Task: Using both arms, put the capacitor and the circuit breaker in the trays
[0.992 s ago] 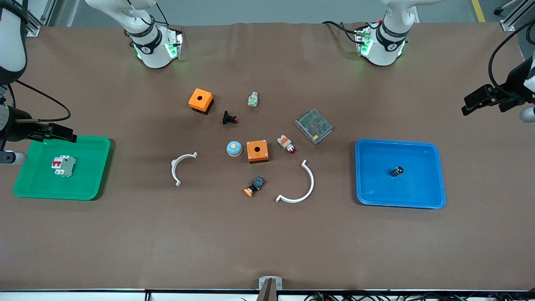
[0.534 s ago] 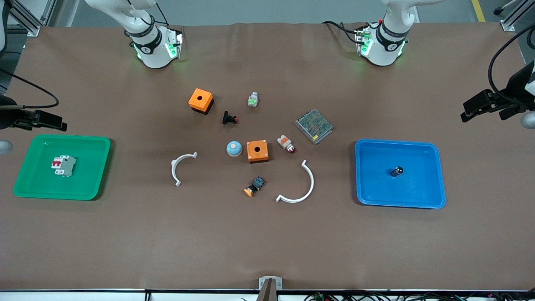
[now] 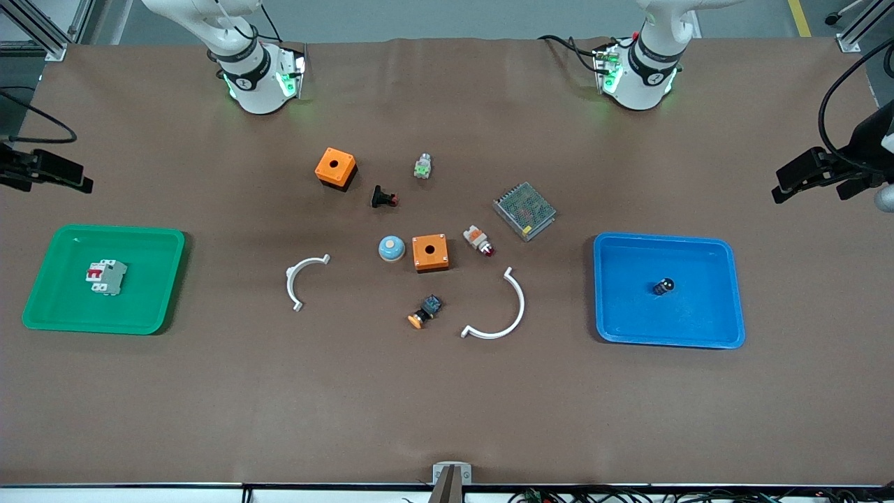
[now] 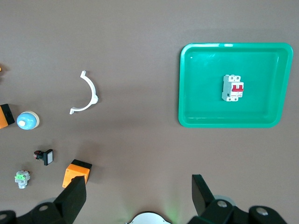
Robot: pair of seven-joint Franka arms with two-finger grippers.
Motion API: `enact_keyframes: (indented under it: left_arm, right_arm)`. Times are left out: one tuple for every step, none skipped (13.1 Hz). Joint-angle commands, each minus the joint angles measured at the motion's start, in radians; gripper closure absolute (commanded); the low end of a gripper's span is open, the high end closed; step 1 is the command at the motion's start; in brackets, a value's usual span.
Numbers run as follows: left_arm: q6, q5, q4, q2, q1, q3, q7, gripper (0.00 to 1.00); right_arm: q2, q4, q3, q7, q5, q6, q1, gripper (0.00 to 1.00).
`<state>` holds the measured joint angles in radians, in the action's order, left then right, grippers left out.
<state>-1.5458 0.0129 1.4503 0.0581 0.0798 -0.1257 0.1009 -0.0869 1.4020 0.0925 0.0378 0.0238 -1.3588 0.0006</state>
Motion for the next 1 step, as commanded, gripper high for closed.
enact_keyframes:
  left_arm:
    - [0.023,-0.001,-0.016,-0.003,0.006,-0.006,-0.015,0.00]
  right_arm:
    - [0.085,0.104,-0.004,-0.003,-0.010,-0.025,0.001,0.00]
